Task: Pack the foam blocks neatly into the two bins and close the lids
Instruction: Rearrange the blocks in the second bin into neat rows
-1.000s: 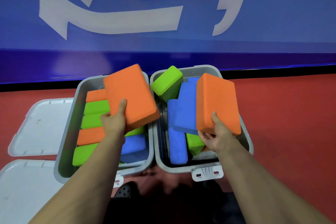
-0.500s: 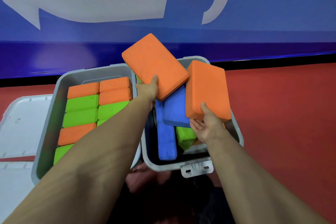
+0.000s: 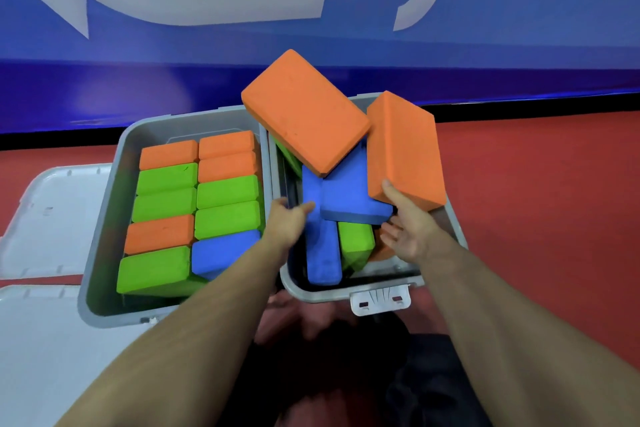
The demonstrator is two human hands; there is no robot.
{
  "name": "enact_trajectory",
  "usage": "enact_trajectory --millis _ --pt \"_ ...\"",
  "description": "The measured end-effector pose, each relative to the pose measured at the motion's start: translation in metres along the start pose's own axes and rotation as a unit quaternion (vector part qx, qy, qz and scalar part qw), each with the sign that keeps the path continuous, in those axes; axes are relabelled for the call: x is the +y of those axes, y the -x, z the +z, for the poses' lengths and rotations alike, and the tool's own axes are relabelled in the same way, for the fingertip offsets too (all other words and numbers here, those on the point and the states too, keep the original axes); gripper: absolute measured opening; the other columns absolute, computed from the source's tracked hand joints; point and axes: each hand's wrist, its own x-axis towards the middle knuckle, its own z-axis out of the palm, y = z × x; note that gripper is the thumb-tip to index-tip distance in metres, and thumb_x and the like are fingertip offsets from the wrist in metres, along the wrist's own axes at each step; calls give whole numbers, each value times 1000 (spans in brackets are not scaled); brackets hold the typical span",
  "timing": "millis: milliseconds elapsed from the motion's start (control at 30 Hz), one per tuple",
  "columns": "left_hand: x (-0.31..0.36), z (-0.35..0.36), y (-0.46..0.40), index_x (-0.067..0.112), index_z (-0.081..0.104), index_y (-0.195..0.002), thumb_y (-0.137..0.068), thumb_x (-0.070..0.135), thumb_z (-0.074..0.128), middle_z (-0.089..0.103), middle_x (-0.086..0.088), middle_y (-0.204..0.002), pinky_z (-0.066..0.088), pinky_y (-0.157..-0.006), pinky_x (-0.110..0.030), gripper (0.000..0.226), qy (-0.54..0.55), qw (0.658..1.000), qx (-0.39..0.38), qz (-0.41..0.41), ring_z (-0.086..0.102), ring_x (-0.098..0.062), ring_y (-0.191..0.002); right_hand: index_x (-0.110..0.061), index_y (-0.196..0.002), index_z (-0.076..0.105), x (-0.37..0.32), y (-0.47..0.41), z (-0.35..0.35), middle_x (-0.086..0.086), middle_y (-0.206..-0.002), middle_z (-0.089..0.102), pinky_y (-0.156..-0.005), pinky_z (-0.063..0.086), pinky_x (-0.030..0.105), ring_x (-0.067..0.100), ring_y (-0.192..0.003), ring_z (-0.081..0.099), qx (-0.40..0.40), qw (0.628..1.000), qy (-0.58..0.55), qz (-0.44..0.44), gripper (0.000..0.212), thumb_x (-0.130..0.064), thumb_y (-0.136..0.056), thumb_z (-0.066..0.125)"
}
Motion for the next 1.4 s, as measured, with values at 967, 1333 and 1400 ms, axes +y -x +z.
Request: enact_trajectory --millis 967,1333,1400 --pt "-54 37 -33 5 37 -149 -85 18 82 46 -11 -147 42 -106 -30 79 -64 997 -2 31 50 -27 -134 -17 -126 63 74 -97 -7 -4 -120 70 -100 52 38 18 -108 67 60 927 354 -106 83 -59 -57 84" --pt "-80 47 -26 17 3 -161 -73 30 92 29 -14 -159 37 -115 -44 125 -182 978 -91 -43 37 -34 -143 -15 -131 56 92 -101 1 2 -119 68 -98 50 34 22 -110 64 80 918 369 -123 73 -36 -70 90" --pt "-79 47 -24 17 0 -160 -76 28 90 35 -12 -156 39 -112 -42 124 -186 977 -93 -43 42 -33 -140 -14 -129 58 89 -102 -2 2 -119 68 -95 49 31 22 -109 64 73 913 382 -127 68 -36 -72 88"
